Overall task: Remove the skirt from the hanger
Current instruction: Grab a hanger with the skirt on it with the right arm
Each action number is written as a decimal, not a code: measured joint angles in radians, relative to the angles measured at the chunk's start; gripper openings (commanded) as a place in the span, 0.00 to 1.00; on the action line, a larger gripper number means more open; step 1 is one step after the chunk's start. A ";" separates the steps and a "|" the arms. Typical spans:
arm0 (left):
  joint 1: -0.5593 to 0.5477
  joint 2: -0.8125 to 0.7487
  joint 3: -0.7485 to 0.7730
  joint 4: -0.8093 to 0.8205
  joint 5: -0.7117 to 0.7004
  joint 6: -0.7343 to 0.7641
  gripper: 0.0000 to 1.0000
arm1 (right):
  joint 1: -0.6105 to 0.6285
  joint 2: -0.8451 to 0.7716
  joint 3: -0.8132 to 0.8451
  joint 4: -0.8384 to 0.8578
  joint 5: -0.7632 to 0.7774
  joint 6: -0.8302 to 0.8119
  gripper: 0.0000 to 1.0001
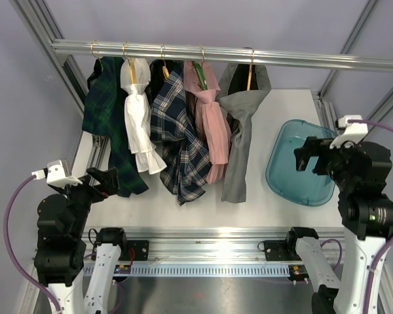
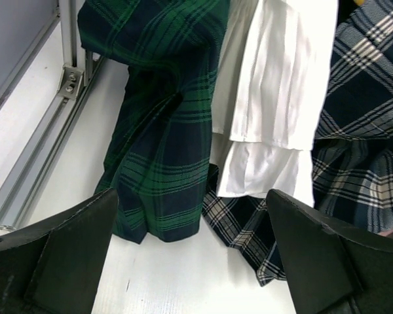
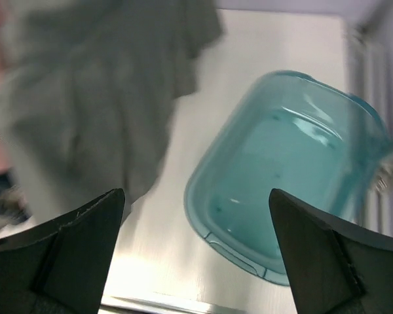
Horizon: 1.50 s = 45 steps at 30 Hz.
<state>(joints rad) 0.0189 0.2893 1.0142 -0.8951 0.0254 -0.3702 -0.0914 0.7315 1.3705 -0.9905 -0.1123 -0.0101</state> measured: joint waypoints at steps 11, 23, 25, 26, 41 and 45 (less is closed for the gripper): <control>0.000 0.000 0.012 -0.017 0.055 -0.024 0.99 | 0.001 0.060 0.153 -0.165 -0.718 -0.327 0.99; 0.000 0.001 -0.009 -0.003 0.097 -0.069 0.99 | 0.303 0.446 0.381 0.013 -0.526 -0.075 1.00; 0.000 0.001 -0.017 -0.002 0.100 -0.076 0.99 | 0.376 0.496 0.396 0.042 -0.438 -0.061 1.00; 0.000 0.001 -0.020 -0.001 0.101 -0.077 0.99 | 0.394 0.510 0.399 0.050 -0.400 -0.055 0.99; 0.000 0.000 -0.075 0.032 0.103 -0.105 0.99 | 0.562 0.674 0.515 0.241 0.163 0.043 0.96; 0.000 0.000 -0.081 0.034 0.104 -0.107 0.99 | 0.584 0.732 0.529 0.285 0.252 0.031 0.78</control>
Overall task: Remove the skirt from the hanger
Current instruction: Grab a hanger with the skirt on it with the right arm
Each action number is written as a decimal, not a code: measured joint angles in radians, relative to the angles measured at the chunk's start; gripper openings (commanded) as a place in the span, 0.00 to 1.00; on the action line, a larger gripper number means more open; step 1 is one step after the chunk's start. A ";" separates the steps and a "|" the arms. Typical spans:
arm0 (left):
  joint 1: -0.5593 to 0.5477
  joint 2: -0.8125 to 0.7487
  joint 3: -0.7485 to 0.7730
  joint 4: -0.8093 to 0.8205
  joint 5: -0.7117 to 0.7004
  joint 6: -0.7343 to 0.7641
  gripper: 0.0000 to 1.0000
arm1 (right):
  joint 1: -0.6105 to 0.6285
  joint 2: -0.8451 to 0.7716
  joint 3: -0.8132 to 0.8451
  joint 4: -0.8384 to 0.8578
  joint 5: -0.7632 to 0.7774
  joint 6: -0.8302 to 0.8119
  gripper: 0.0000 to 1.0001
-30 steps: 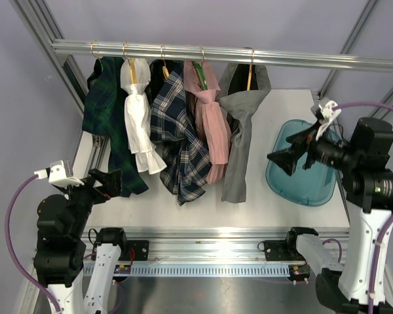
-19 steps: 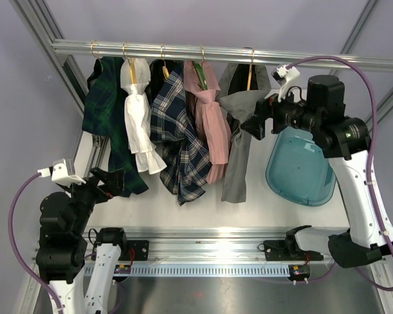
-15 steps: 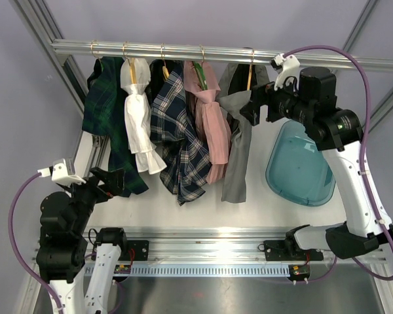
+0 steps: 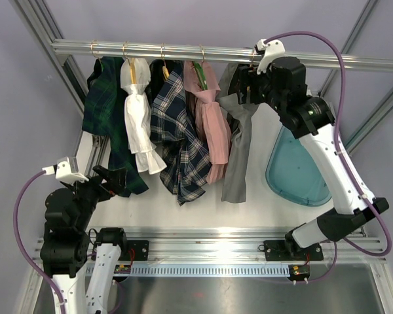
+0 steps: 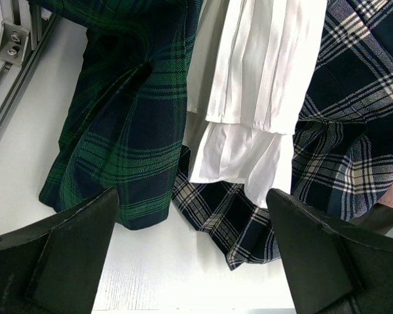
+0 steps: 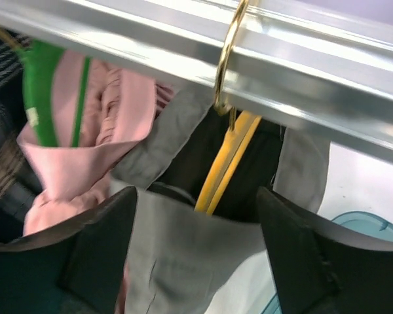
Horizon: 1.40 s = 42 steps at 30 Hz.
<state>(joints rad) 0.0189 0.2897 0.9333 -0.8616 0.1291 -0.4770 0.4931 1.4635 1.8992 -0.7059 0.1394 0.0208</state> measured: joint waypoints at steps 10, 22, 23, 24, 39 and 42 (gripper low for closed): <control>0.000 -0.030 -0.008 0.000 -0.001 0.000 0.99 | 0.005 0.065 0.004 0.040 0.121 -0.050 0.10; 0.000 -0.042 -0.012 0.002 0.003 0.000 0.99 | 0.010 0.062 0.010 0.038 0.157 -0.068 0.00; 0.000 -0.042 -0.012 0.003 0.003 0.000 0.99 | 0.010 0.062 0.021 0.025 0.156 -0.067 0.00; 0.000 -0.042 -0.012 0.002 0.004 0.000 0.99 | 0.010 0.062 0.032 0.010 0.154 -0.066 0.00; 0.000 -0.041 -0.012 0.023 0.030 0.008 0.99 | 0.008 0.005 0.037 -0.024 0.103 -0.053 0.00; 0.000 -0.041 -0.012 0.029 0.035 0.009 0.99 | 0.002 -0.027 0.040 0.003 0.101 -0.063 0.00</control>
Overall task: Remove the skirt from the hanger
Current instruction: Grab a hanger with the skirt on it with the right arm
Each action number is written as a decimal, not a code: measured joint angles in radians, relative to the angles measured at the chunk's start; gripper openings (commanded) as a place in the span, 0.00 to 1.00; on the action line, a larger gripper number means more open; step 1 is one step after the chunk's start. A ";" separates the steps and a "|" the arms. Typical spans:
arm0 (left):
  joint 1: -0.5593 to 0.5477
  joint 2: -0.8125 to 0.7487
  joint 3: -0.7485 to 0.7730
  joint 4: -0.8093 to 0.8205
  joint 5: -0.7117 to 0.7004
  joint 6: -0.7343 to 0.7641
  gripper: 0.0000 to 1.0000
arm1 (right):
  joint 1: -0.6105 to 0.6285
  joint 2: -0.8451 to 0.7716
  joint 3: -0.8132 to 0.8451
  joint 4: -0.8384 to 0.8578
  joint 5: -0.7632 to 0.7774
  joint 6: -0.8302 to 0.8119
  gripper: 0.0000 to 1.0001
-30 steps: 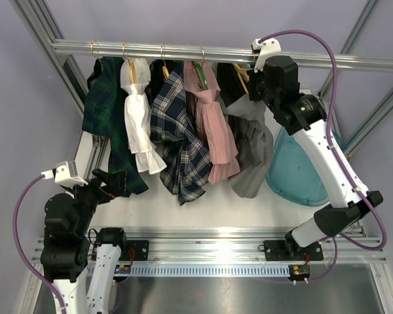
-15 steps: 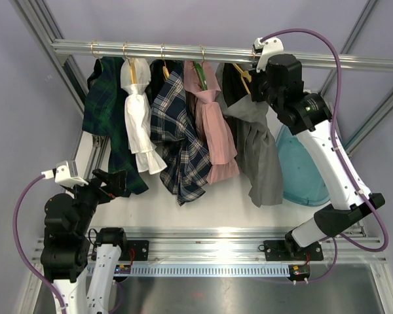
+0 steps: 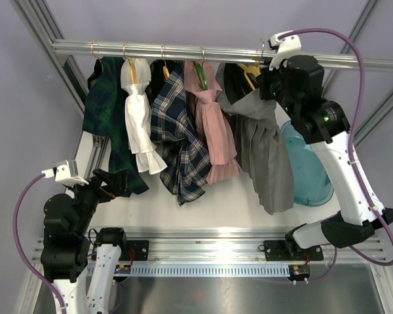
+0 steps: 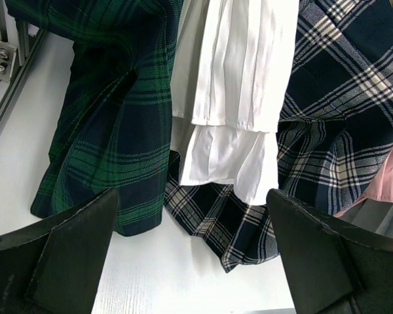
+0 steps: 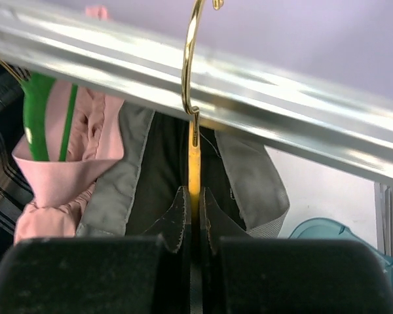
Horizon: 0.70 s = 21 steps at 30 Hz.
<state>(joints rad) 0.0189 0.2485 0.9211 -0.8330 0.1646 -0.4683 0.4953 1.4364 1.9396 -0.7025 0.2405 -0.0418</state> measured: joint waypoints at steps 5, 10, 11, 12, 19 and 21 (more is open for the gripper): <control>0.000 0.002 0.000 0.018 0.012 0.000 0.99 | -0.025 -0.042 0.013 -0.009 -0.032 0.012 0.00; 0.000 0.002 0.000 0.021 0.035 0.005 0.99 | -0.039 -0.089 -0.055 0.017 -0.132 -0.031 0.00; 0.000 0.002 0.000 0.023 0.042 0.008 0.99 | -0.039 -0.109 -0.079 0.020 -0.152 -0.045 0.00; 0.000 0.002 0.000 0.026 0.050 0.010 0.99 | -0.039 -0.126 -0.098 0.016 -0.173 -0.060 0.00; 0.000 0.026 -0.011 0.096 0.171 0.014 0.99 | -0.042 -0.289 -0.257 -0.011 -0.258 -0.179 0.00; 0.000 0.055 -0.013 0.115 0.210 0.010 0.99 | -0.043 -0.342 -0.303 -0.037 -0.270 -0.218 0.00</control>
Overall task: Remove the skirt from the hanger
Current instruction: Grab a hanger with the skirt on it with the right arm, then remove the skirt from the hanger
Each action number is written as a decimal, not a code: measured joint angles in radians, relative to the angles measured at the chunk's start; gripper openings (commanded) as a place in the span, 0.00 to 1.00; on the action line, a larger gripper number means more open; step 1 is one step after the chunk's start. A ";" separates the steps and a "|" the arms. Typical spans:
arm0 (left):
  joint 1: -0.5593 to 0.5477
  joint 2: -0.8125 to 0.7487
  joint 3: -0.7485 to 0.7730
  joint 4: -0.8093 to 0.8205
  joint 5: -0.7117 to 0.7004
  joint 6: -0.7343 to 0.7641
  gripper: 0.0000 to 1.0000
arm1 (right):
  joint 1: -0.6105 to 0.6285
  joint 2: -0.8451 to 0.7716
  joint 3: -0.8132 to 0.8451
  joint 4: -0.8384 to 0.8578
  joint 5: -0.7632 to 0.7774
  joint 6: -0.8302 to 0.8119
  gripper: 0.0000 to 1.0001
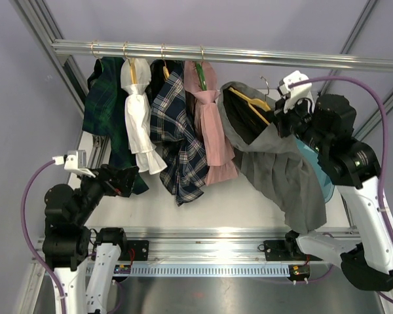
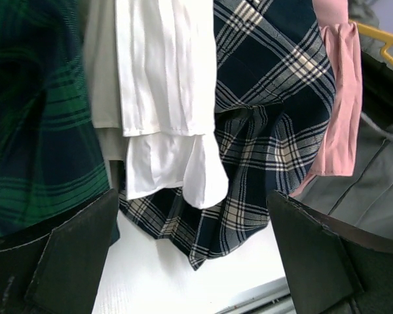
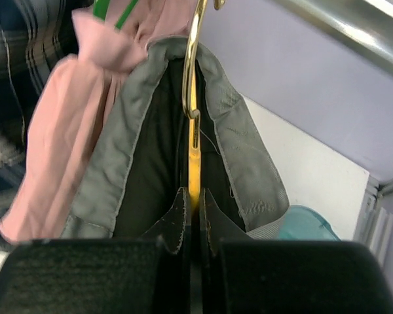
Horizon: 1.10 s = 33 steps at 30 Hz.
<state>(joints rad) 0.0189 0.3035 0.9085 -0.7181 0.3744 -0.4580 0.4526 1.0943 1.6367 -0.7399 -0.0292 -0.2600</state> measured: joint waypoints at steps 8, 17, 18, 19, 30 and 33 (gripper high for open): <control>0.000 0.124 -0.032 0.089 0.143 -0.040 0.99 | -0.001 -0.167 -0.155 -0.135 -0.009 -0.187 0.00; -0.264 0.191 -0.063 0.156 0.114 -0.083 0.99 | -0.001 -0.245 -0.202 -0.400 -0.102 -0.447 0.00; -0.343 0.210 -0.064 0.168 0.080 -0.087 0.99 | -0.001 -0.250 -0.202 -0.426 -0.122 -0.478 0.00; -0.427 0.232 -0.064 0.176 0.037 -0.091 0.99 | -0.001 -0.255 -0.202 -0.453 -0.143 -0.510 0.00; -1.005 0.550 -0.090 0.358 -0.336 -0.143 0.98 | -0.002 -0.249 -0.217 -0.625 -0.467 -0.800 0.00; -1.065 0.565 -0.139 0.433 -0.389 -0.176 0.97 | -0.002 -0.228 -0.224 -0.637 -0.565 -0.811 0.00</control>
<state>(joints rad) -1.0462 0.8684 0.7692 -0.2852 -0.0151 -0.6338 0.4511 0.8665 1.4124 -1.3769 -0.5938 -1.0706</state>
